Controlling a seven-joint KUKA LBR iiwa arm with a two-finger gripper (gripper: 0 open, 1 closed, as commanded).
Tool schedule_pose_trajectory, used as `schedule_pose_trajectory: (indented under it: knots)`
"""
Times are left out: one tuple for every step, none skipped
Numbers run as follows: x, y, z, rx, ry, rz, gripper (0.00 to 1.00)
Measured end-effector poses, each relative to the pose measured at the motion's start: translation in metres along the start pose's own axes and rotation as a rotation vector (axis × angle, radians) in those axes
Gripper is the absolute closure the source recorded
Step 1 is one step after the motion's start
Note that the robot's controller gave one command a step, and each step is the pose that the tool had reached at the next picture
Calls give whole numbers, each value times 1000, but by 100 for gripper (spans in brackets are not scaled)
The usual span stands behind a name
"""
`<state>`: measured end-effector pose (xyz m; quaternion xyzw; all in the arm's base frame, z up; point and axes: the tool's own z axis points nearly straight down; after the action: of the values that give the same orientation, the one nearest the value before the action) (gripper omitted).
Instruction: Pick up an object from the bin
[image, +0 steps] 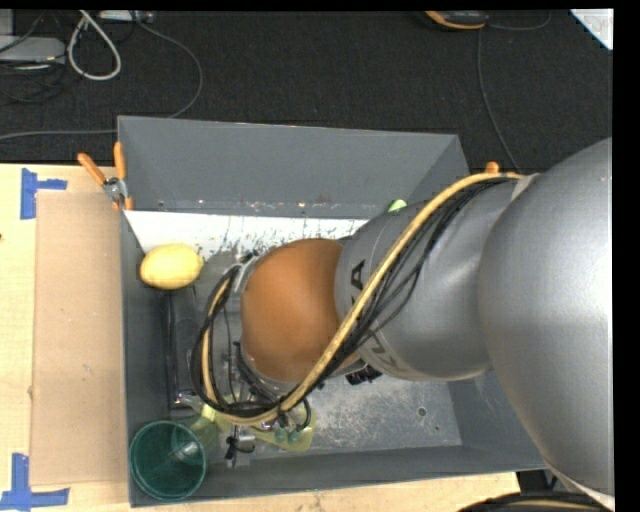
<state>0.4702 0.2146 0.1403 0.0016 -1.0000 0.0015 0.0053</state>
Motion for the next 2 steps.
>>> schedule_pose_trajectory:
  knots:
    - [-2,-1,-4,-2,-7,7,0]
    - [-6,-58,69,-4,-18,25,0]
